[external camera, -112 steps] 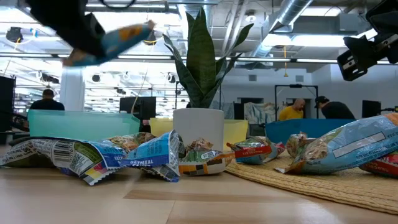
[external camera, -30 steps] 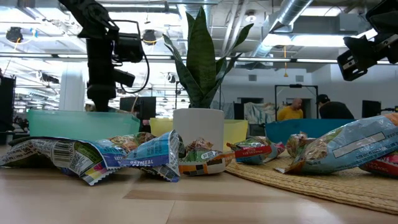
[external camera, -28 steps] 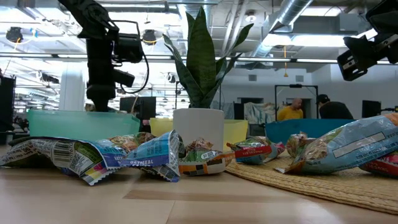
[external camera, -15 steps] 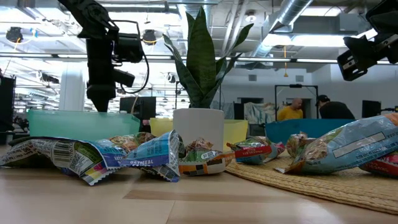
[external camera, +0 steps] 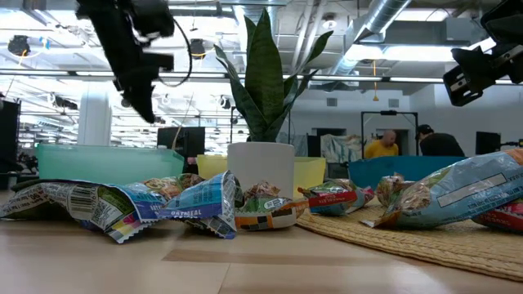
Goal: Pick and place Granola Bars by type
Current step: Put the purple granola bar into the blue bin
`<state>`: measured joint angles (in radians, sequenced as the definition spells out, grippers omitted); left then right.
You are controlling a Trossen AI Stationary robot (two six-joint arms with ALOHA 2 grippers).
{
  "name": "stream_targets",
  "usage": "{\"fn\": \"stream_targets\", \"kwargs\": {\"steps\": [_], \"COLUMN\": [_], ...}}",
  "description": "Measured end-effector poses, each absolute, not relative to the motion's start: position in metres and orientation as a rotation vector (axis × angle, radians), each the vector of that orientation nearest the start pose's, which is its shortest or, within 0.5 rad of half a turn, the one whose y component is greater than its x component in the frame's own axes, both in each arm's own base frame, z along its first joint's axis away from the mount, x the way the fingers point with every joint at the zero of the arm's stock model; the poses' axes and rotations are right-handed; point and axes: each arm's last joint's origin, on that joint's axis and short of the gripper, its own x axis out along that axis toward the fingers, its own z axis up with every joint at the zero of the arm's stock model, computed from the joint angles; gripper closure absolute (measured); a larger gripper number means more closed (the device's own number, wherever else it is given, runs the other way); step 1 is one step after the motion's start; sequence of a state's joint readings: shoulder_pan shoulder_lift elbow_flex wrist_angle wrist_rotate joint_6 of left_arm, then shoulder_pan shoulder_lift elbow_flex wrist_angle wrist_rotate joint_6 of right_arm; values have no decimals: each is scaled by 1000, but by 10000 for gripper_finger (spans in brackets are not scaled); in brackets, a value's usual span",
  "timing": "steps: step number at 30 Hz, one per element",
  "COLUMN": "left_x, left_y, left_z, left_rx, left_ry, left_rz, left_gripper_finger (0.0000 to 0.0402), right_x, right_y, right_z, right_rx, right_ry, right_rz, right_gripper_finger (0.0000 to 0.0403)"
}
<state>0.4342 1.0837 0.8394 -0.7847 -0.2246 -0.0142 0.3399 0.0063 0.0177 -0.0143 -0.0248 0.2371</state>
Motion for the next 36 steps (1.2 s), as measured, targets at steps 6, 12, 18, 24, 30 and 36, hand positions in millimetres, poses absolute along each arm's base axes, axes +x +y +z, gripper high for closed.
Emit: {"fn": "stream_targets", "kwargs": {"steps": [6,12,18,24,30,36], "left_x": [175,170,166,165,167,185], "left_y": [52,12,-28,-64,-86,-111], "left_z": [270,281,283,282,271,249], "left_rx": [-178,-186,-139,-80,-159,-335], "left_ry": [917,852,861,873,1001,1166], "left_rz": [277,-99,-408,-605,-625,-531], "left_gripper_finger": [260,260,260,260,260,260], "right_x": [91,91,91,91,91,91], "right_y": [33,33,33,33,33,33], "right_z": [168,168,168,168,168,168], "right_rx": [234,234,234,234,234,234], "right_ry": [47,46,46,46,46,46], "right_rz": [363,363,363,362,363,363], "right_gripper_finger": [214,214,214,214,214,214]}}
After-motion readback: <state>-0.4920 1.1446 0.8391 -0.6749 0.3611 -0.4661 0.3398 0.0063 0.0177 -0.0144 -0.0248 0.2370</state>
